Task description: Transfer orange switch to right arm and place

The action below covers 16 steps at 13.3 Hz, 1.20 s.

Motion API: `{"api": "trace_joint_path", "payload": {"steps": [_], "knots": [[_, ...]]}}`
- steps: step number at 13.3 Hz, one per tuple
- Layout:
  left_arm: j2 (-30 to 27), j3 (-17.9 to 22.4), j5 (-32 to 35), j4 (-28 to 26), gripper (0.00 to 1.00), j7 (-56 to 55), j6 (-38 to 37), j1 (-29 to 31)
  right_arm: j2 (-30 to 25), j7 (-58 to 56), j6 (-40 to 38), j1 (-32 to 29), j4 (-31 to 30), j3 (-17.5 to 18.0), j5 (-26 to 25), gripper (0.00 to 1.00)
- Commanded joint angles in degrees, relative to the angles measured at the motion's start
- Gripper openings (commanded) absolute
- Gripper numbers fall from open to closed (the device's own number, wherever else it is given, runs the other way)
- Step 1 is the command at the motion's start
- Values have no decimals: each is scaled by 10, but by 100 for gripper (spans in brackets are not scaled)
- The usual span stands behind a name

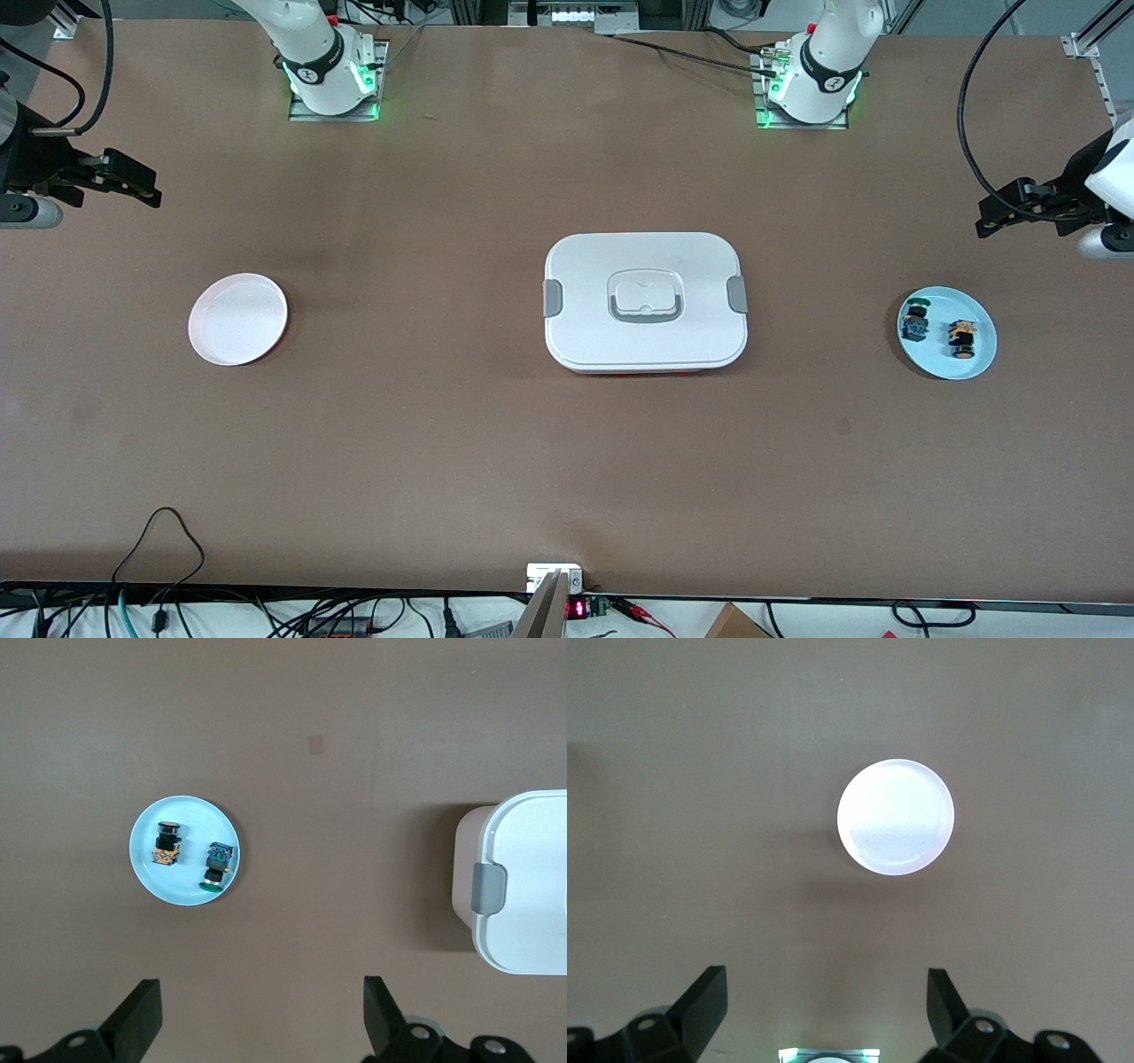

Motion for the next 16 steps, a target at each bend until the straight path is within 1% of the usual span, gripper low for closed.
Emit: {"api": "trace_joint_path", "payload": {"steps": [1,7,10,12,13,15,16], "knots": [[13,-1,9,22,100,-4,-15,-1,-10,-10,-5,-2,-2,3,3,100],[23,0,0,35,100,-6,-17,0,-10,-10,-5,-2,-2,3,3,100],[20,-6,0,25,100,11,-50,0,-10,-10,-6,-2,-1,3,3,100],[23,-6,1,5,100,88,-52,3,-10,-10,-5,-2,-1,3,3,100],[21,-6,0,-19,100,120,-48,8,-10,-10,-5,-2,-1,3,3,100],[24,-5,2,-33,100,157,-45,22,-10,-10,-6,-2,-1,3,3,100],[36,-4,6,-39,100,207,-45,29,-10,-10,-6,-2,-1,3,3,100]]}}
